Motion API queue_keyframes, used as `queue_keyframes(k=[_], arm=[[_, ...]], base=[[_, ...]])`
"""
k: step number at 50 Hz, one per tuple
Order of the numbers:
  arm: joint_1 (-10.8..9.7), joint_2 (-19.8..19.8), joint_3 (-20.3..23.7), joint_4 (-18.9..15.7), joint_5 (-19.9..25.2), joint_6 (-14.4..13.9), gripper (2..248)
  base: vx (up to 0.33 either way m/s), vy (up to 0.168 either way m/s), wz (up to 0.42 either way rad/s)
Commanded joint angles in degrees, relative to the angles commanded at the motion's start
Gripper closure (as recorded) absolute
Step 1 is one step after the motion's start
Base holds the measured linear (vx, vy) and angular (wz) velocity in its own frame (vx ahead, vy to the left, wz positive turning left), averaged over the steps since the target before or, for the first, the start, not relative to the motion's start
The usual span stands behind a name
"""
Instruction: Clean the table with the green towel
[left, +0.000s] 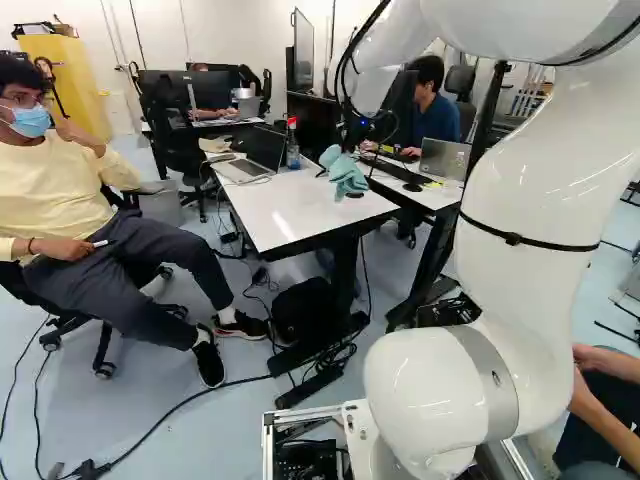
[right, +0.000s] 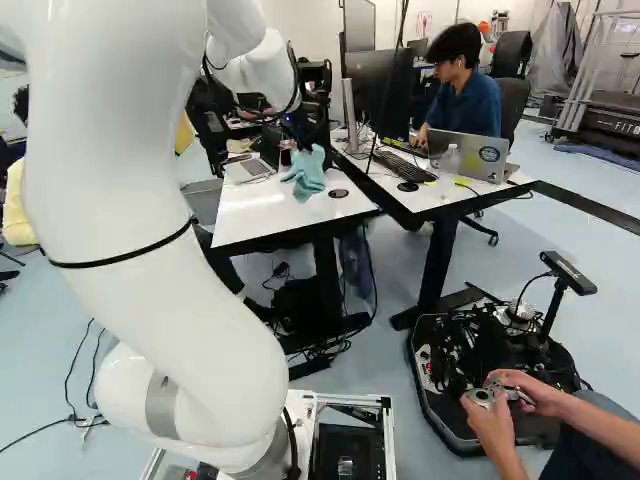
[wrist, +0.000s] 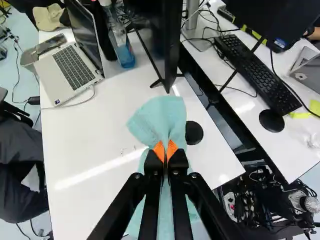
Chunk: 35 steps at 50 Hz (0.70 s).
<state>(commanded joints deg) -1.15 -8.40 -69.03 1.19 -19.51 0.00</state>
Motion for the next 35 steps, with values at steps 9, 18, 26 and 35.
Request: queue_keyframes(k=[9, 18, 26, 35], arm=[[0.74, 0.87, 0.95, 0.00, -1.37, 0.00, 222], [1.29, 1.99, 2.16, 0.00, -1.87, 0.00, 222], [1.75, 2.91, 3.14, 0.00, -1.90, 0.00, 222], [2.41, 3.55, 3.82, 0.00, -1.90, 0.00, 222]], base=[[0.000, 0.000, 0.000], [0.000, 0.000, 0.000], [0.000, 0.000, 0.000], [0.000, 0.000, 0.000]])
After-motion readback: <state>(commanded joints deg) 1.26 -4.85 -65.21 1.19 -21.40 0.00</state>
